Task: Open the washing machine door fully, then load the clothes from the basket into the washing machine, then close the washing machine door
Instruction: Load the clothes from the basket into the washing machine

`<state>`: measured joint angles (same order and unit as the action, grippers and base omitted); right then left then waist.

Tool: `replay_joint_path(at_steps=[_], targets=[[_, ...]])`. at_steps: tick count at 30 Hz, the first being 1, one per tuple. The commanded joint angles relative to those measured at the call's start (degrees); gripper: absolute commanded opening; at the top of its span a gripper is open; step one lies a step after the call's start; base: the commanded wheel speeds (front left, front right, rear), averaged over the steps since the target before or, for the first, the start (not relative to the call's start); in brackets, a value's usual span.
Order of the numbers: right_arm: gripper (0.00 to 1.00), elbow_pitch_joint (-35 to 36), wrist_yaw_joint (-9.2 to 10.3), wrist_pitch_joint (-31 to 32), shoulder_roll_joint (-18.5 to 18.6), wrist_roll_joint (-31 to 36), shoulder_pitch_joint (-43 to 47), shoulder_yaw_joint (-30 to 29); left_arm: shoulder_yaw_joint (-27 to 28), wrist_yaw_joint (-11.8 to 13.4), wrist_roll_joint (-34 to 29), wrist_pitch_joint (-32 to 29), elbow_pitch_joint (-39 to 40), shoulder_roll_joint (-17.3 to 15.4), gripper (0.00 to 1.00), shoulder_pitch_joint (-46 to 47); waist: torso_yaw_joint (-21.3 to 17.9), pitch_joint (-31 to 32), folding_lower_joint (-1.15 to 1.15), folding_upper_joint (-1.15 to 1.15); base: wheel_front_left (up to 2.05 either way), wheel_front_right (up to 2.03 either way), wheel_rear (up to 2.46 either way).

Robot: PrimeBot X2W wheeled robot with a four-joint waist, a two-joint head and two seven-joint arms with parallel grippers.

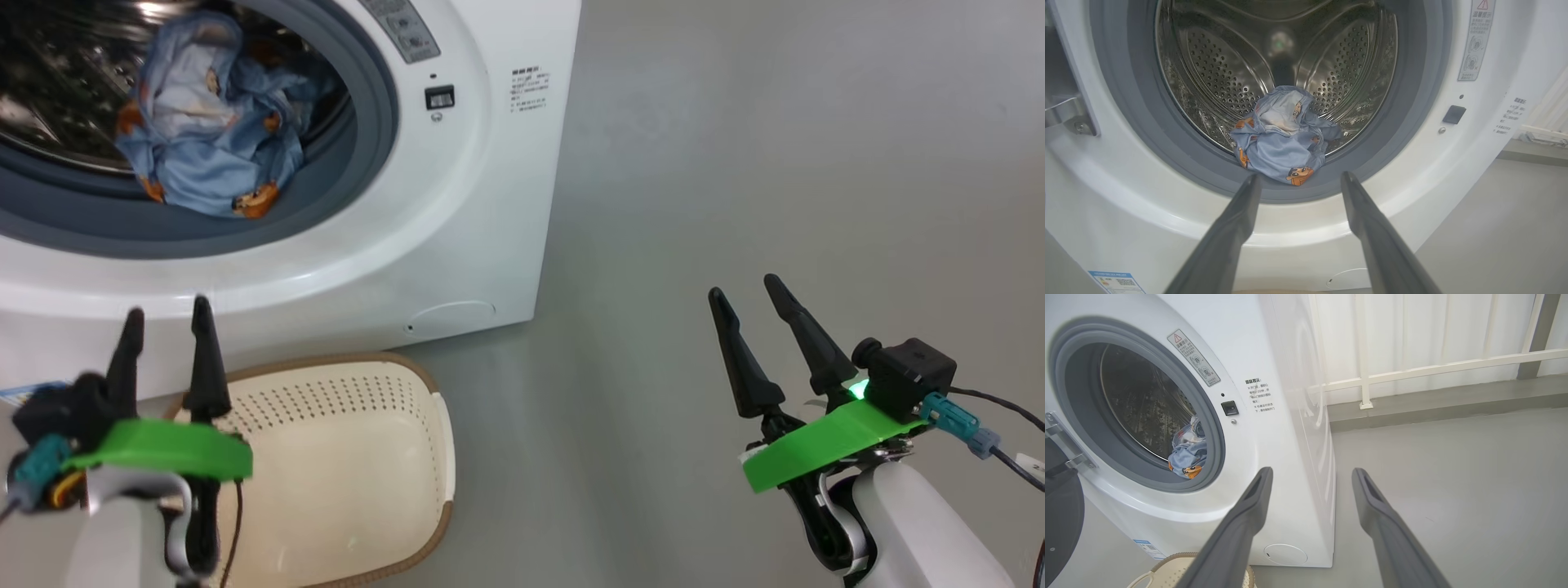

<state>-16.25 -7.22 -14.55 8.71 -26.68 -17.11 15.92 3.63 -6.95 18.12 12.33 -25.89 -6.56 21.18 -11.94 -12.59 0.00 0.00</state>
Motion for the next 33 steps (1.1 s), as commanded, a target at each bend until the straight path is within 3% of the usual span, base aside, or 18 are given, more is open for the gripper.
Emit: replay_joint_path(at_steps=[1,22,33], targets=[[1.00,1.77,-0.26,-0.45,-0.26,0.59,-1.19,0.49,1.16,-0.06,0.24,-0.29,0.08,-2.00,1.00,3.24,-0.62,-2.07,0.00,0.00,0.00,0.00,0.00],[1.00,3.88,-0.26,-0.45,-4.05,1.40,-4.95,0.36,0.71,2.80,0.18,-6.89,-28.36,-9.41,1.00,37.12,-7.12,-16.21,0.00,0.00,0.00,0.00,0.00],[1.00,4.22,-0.26,-0.45,-5.23,1.47,-5.27,0.48,-0.49,7.79,-1.25,-12.30,-39.42,-12.88,1.00,48.36,-9.91,-18.87,0.00,0.00,0.00,0.00,0.00]])
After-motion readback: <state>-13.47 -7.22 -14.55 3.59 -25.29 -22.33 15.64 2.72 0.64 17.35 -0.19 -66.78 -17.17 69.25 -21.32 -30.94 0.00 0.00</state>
